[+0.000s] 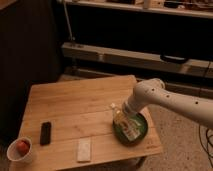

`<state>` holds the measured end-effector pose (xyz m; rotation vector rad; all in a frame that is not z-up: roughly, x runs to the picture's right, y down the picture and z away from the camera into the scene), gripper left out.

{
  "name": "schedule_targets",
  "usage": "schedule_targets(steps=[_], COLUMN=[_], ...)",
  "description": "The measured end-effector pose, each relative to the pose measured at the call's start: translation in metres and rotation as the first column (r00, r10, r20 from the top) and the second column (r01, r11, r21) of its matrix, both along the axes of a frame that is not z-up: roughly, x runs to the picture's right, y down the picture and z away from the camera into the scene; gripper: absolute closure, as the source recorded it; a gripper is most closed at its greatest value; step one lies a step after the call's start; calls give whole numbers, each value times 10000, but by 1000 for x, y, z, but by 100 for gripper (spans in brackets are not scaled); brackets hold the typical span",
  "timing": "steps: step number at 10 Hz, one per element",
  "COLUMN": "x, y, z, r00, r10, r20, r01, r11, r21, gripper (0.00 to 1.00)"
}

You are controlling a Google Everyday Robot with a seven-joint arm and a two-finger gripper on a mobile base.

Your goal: Place the bottle in the ceramic bowl

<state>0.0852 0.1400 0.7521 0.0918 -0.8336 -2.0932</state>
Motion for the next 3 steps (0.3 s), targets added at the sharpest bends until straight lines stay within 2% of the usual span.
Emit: schedule_targets(steps=[3], x=[1], y=[2], z=[3], r00=[9998], r10=[215], r20=[-7], r01=[-215], r11=[9998], r21=[36], gripper=[18])
